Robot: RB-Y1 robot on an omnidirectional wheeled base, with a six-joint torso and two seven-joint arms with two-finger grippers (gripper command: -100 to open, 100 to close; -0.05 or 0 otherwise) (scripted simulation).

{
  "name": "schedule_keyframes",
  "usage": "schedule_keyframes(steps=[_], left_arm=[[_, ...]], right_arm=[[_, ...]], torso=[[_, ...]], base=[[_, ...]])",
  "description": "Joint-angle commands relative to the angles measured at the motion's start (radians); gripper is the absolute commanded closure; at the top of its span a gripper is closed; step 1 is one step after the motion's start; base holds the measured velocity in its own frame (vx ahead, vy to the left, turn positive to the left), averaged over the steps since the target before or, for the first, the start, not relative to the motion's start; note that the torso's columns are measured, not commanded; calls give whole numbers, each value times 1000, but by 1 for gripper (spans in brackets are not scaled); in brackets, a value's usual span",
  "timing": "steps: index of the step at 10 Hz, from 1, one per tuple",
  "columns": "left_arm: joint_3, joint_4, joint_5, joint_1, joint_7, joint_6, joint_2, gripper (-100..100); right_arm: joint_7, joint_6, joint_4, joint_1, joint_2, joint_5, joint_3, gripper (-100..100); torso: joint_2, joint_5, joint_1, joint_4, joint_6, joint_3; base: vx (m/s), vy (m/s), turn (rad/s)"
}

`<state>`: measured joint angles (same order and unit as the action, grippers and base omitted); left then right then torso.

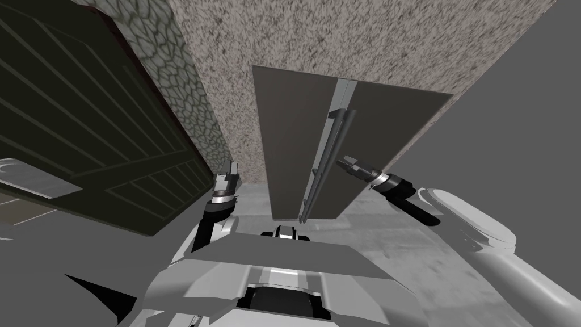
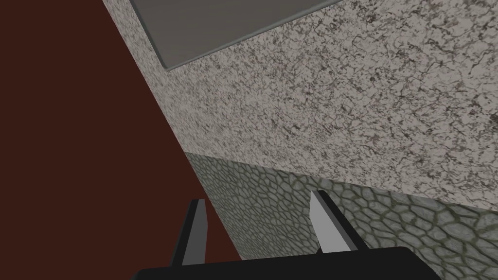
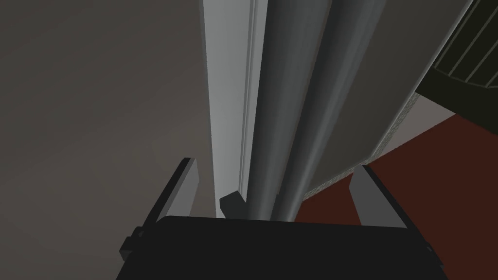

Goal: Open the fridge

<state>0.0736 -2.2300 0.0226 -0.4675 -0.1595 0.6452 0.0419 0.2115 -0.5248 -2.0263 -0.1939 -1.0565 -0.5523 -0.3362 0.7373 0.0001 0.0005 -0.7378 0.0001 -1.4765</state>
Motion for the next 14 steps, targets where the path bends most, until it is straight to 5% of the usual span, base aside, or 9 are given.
schedule_keyframes(steps=[1, 14], left_arm=[[0, 0, 0, 0, 0, 0, 0, 0], [0, 0, 0, 0, 0, 0, 0, 0]], right_arm=[[16, -10, 40, 24, -69, -42, -20, -100], [89, -42, 236, 145, -403, -220, -107, -100]], torso=[[1, 0, -1, 0, 0, 0], [0, 0, 0, 0, 0, 0]], base=[[19, 103, -130], [11, 102, -80]])
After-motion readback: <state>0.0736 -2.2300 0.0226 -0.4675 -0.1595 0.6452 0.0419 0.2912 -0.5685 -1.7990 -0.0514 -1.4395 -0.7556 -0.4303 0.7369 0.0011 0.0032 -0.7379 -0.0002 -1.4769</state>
